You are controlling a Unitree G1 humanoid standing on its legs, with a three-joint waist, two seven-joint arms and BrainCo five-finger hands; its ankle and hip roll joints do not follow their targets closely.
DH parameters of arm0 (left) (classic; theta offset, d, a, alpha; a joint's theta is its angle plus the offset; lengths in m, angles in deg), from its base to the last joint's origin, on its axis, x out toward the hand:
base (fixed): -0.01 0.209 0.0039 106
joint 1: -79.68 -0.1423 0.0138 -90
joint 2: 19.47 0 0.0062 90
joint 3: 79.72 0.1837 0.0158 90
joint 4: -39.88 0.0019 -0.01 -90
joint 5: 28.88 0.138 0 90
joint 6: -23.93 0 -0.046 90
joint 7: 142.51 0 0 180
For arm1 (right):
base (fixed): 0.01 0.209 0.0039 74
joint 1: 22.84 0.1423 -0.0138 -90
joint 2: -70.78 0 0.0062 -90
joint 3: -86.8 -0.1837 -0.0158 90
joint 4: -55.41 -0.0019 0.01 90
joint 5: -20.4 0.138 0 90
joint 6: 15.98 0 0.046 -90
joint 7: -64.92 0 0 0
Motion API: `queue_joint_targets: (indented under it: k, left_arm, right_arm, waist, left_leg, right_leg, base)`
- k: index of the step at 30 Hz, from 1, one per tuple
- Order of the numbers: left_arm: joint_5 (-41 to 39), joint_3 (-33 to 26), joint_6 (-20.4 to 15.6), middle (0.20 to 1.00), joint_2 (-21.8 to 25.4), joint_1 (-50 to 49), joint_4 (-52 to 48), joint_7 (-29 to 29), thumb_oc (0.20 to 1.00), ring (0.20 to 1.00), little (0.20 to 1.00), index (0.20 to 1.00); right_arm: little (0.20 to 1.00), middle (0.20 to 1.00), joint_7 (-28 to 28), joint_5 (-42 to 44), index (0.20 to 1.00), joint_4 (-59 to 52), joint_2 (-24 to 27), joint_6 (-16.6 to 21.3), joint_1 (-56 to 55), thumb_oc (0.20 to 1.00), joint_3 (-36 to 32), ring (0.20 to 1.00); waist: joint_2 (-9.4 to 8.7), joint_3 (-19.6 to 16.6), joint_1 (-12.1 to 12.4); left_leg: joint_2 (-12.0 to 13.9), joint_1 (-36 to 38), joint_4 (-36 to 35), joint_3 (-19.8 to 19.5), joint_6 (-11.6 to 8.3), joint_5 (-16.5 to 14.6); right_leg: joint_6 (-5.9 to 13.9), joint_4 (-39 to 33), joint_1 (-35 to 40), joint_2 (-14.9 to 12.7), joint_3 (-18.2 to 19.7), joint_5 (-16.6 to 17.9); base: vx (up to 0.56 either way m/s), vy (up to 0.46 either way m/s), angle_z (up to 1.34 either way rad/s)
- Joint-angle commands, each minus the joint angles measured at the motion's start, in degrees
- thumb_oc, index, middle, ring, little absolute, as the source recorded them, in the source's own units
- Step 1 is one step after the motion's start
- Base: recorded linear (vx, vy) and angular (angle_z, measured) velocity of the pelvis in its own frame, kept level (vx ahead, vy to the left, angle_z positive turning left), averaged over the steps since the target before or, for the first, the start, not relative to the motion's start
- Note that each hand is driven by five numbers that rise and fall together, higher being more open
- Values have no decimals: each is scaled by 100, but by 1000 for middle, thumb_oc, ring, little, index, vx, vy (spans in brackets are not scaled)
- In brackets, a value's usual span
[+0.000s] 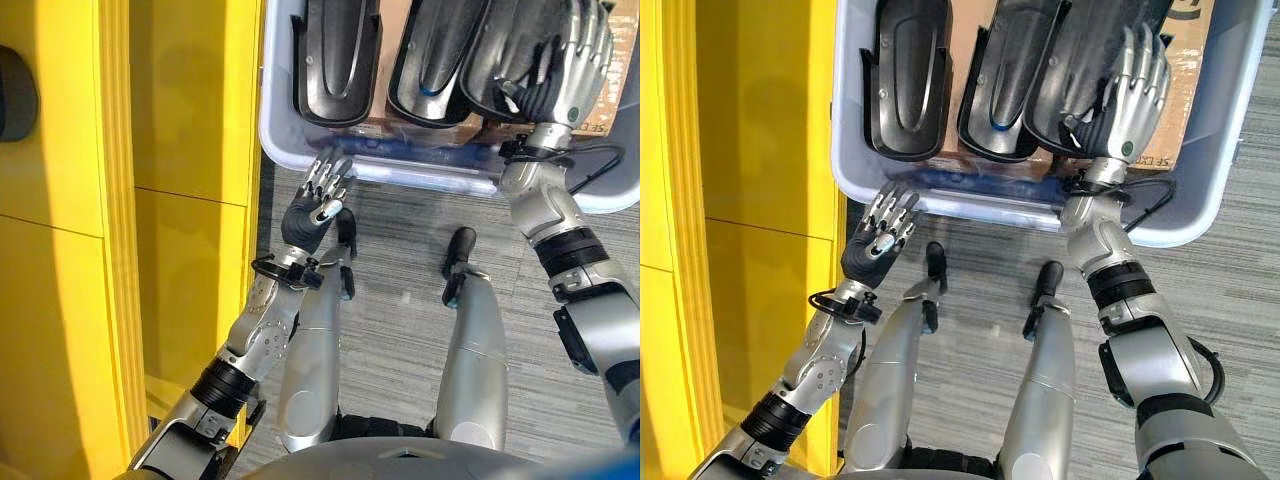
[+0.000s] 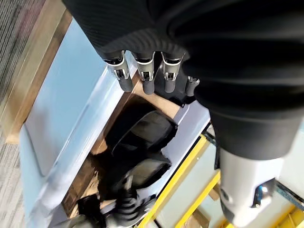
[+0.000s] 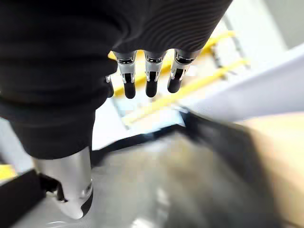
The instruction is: Move parts from the plastic box to the shelf.
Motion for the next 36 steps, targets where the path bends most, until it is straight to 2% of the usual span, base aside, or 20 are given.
queue_joint_targets:
  k: [1,3,5,7,9,17,21,24,26,28,29,33,36]
  left_arm:
    - [-19,59,-384,1000,67,-112,-282,261,1000,1000,1000,1000]
    - [-67,49,-412,1000,90,-151,-238,330,1000,1000,1000,1000]
    - [-77,40,-410,1000,91,-186,-224,390,1000,1000,1000,1000]
    - [-89,48,-441,1000,117,-231,-211,457,1000,1000,1000,1000]
    - [-206,47,-393,1000,130,-292,-234,635,1000,1000,1000,1000]
    - [-138,144,-569,1000,-45,-269,-320,345,1000,1000,1000,1000]
    - [-63,221,-654,1000,-168,-204,-329,172,1000,1000,1000,1000]
    - [-72,249,-653,1000,-216,-140,-321,14,1000,1000,1000,1000]
    - [-35,260,-596,1000,-273,-128,-310,-48,1000,1000,1000,1000]
    - [-34,261,-608,1000,-254,-127,-309,-71,1000,1000,1000,1000]
    - [-87,241,-571,1000,-265,-126,-336,-95,1000,1000,1000,1000]
    - [-74,255,-517,1000,-258,-138,-400,-125,1000,1000,1000,1000]
    - [-1,253,-506,1000,-233,-120,-376,-75,1000,1000,1000,1000]
  right_arm:
    - [1000,1000,-275,-569,1000,-450,312,530,209,1000,-12,1000]
    - [1000,1000,-129,-887,1000,-622,358,677,198,1000,115,1000]
    - [1000,1000,-134,-905,1000,-746,357,608,197,1000,243,1000]
    - [1000,1000,-418,-569,1000,-826,331,393,148,1000,239,1000]
    - [1000,1000,-584,-357,1000,-898,274,398,-25,1000,9,1000]
    - [1000,1000,-1195,1111,1000,-1133,-286,177,-579,1000,-568,1000]
    - [1000,1000,-1396,1120,1000,-1135,-564,216,-691,1000,-747,1000]
    - [1000,1000,-1170,1196,1000,-1301,-658,170,-661,1000,-835,1000]
    - [1000,1000,-1336,1367,1000,-1260,-718,-39,-638,1000,-809,1000]
    - [1000,1000,-1352,1391,1000,-1263,-708,-68,-666,1000,-830,1000]
    - [1000,1000,-1165,1392,1000,-1285,-694,-107,-668,1000,-865,1000]
    - [1000,1000,-1014,1471,1000,-1265,-699,-130,-609,1000,-816,1000]
    - [1000,1000,-693,1990,1000,-1117,-723,-183,-507,1000,-806,1000]
  waist:
    - [115,59,-69]
    - [124,59,-65]
    - [126,59,-53]
    - [131,59,-56]
    - [146,59,-84]
    - [178,59,-242]
    - [214,59,-304]
    - [234,59,-321]
    - [222,59,-308]
    - [204,59,-309]
    - [202,59,-306]
    - [218,59,-284]
    - [213,59,-244]
  left_leg:
    - [-137,236,-243,-12,45,-347]
    - [-150,268,-257,-8,47,-353]
    - [-148,293,-276,11,50,-347]
    - [-146,349,-320,37,53,-344]
    - [-152,378,-344,53,52,-351]
    - [-176,462,-454,157,73,-360]
    - [-183,474,-469,227,93,-368]
    - [-201,468,-444,233,93,-368]
    - [-206,462,-435,240,98,-372]
    - [-204,444,-419,229,99,-382]
    - [-208,424,-406,228,99,-376]
    - [-203,374,-374,235,96,-376]
    - [-207,333,-341,213,103,-387]
  right_leg:
    - [-2,59,467,101,-326,-387]
    - [-1,28,496,90,-317,-383]
    - [-1,-5,524,78,-326,-367]
    - [-3,-58,571,65,-325,-352]
    - [1,-97,593,56,-314,-344]
    - [7,-215,607,66,-206,-307]
    - [8,-234,592,67,-153,-294]
    - [-3,-171,571,62,-130,-317]
    - [-10,-168,577,65,-128,-318]
    - [-3,-154,572,66,-140,-326]
    - [-13,-128,558,71,-148,-337]
    - [-27,-89,514,78,-140,-352]
    - [-35,-54,490,66,-163,-364]
  base:
    - [-8,71,-4]
    - [-5,35,-3]
    - [0,0,0]
    - [-1,19,1]
    - [2,61,2]
    - [12,68,-6]
    - [20,83,-9]
    - [23,61,-3]
    - [0,0,0]
    - [0,0,0]
    - [0,0,0]
    - [0,0,0]
    - [0,0,0]
